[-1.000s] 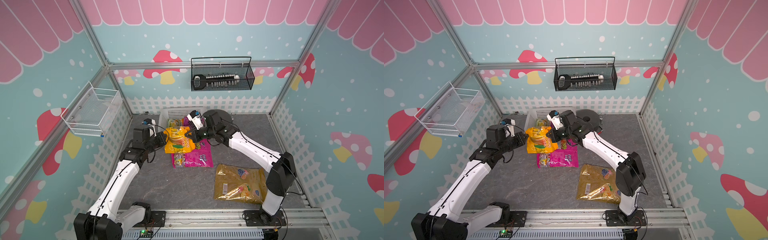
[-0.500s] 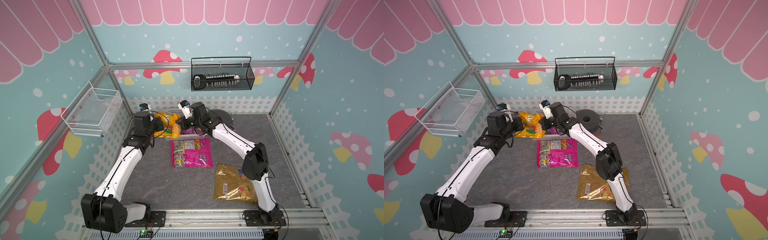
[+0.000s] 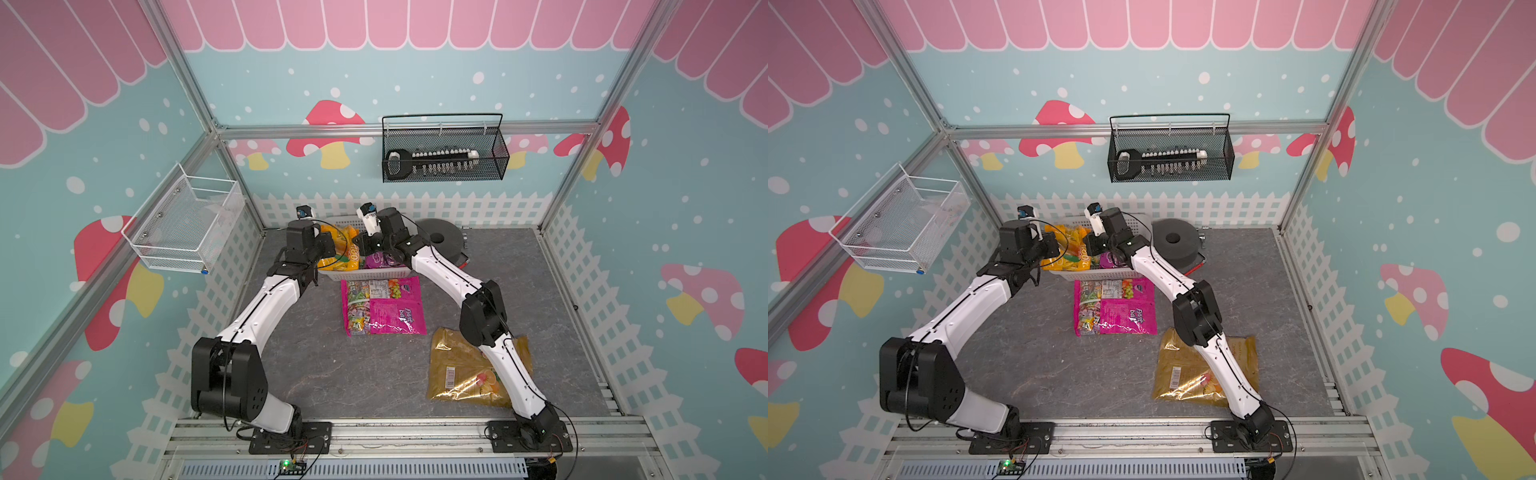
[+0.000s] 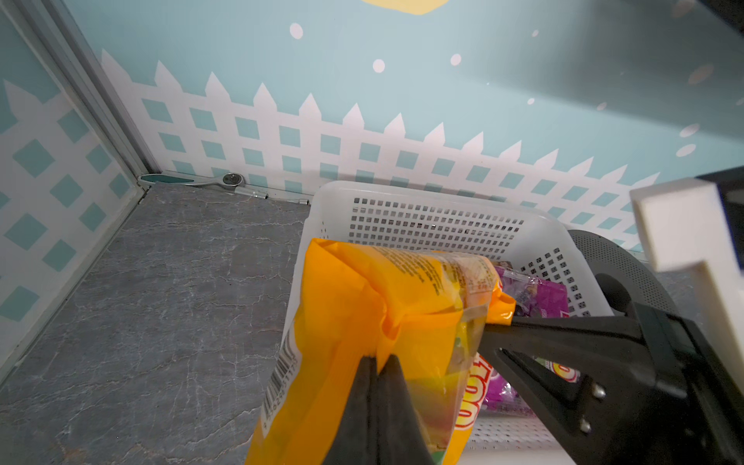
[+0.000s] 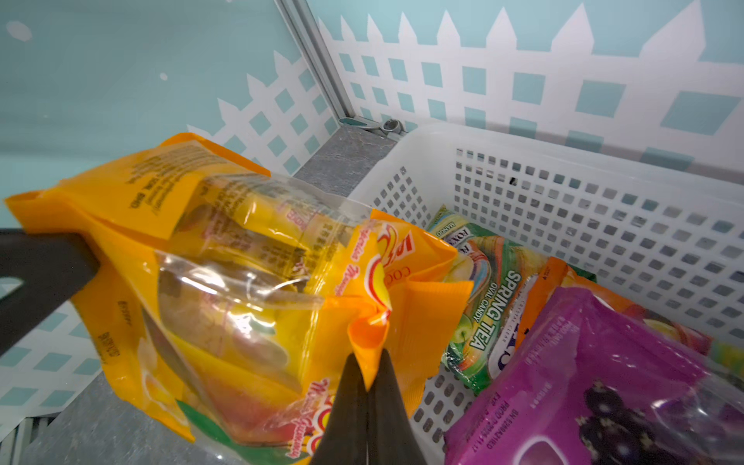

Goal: Put the candies in the basket
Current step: Place the candy in the basket.

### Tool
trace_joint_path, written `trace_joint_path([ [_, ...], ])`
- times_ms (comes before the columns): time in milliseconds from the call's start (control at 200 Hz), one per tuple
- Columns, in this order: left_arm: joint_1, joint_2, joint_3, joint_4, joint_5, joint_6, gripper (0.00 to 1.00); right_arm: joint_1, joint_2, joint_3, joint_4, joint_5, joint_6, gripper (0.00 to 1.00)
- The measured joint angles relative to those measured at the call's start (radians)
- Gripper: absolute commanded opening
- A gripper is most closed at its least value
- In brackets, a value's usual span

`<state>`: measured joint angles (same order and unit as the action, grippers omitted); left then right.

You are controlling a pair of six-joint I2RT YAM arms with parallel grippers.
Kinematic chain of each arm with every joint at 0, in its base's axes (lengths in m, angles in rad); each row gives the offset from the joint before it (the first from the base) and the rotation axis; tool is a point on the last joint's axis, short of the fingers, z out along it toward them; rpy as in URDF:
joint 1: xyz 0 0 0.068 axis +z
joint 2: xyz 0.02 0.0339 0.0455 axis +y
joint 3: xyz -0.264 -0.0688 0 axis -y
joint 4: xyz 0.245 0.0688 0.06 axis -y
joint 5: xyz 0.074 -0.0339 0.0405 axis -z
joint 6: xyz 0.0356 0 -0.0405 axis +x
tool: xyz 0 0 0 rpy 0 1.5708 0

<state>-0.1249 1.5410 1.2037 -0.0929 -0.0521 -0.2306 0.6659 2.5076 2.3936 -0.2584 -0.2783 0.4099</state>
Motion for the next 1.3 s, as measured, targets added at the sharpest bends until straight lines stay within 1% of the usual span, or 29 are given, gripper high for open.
trace_joint_path([
  [465, -0.001, 0.222, 0.093, 0.061, 0.050, -0.001, 0.00, -0.020, 0.065, 0.011, -0.021, 0.146, 0.027, 0.00],
  [725, 0.000, 0.295, 0.095, 0.061, 0.022, -0.001, 0.00, -0.021, 0.074, 0.011, -0.056, 0.165, 0.046, 0.00],
  [750, 0.000, 0.304, 0.097, 0.061, 0.016, -0.001, 0.00, -0.021, 0.074, 0.011, -0.056, 0.164, 0.048, 0.02],
  [770, 0.000, 0.309, 0.098, 0.061, 0.013, -0.001, 0.02, -0.021, 0.074, 0.011, -0.056, 0.162, 0.048, 0.04],
  [810, 0.000, 0.322, 0.102, 0.061, 0.004, -0.001, 0.10, -0.021, 0.074, 0.011, -0.057, 0.158, 0.049, 0.08],
  [855, 0.001, 0.335, 0.110, 0.060, -0.002, 0.002, 0.23, -0.020, 0.074, 0.011, -0.059, 0.154, 0.053, 0.12],
  [885, 0.001, 0.341, 0.114, 0.060, -0.005, 0.001, 0.27, -0.020, 0.074, 0.011, -0.058, 0.153, 0.054, 0.15],
  [960, 0.001, 0.351, 0.128, 0.056, -0.009, -0.004, 0.32, -0.020, 0.074, 0.011, -0.055, 0.154, 0.058, 0.21],
  [1011, 0.001, 0.352, 0.139, 0.051, -0.016, -0.007, 0.32, -0.020, 0.073, 0.011, -0.053, 0.154, 0.052, 0.25],
  [1146, 0.001, 0.352, 0.176, 0.043, -0.024, -0.004, 0.36, -0.024, 0.064, 0.003, -0.056, 0.154, 0.047, 0.27],
  [1301, 0.001, 0.346, 0.198, 0.042, -0.015, 0.000, 0.37, -0.024, -0.007, -0.068, -0.064, 0.153, 0.031, 0.33],
])
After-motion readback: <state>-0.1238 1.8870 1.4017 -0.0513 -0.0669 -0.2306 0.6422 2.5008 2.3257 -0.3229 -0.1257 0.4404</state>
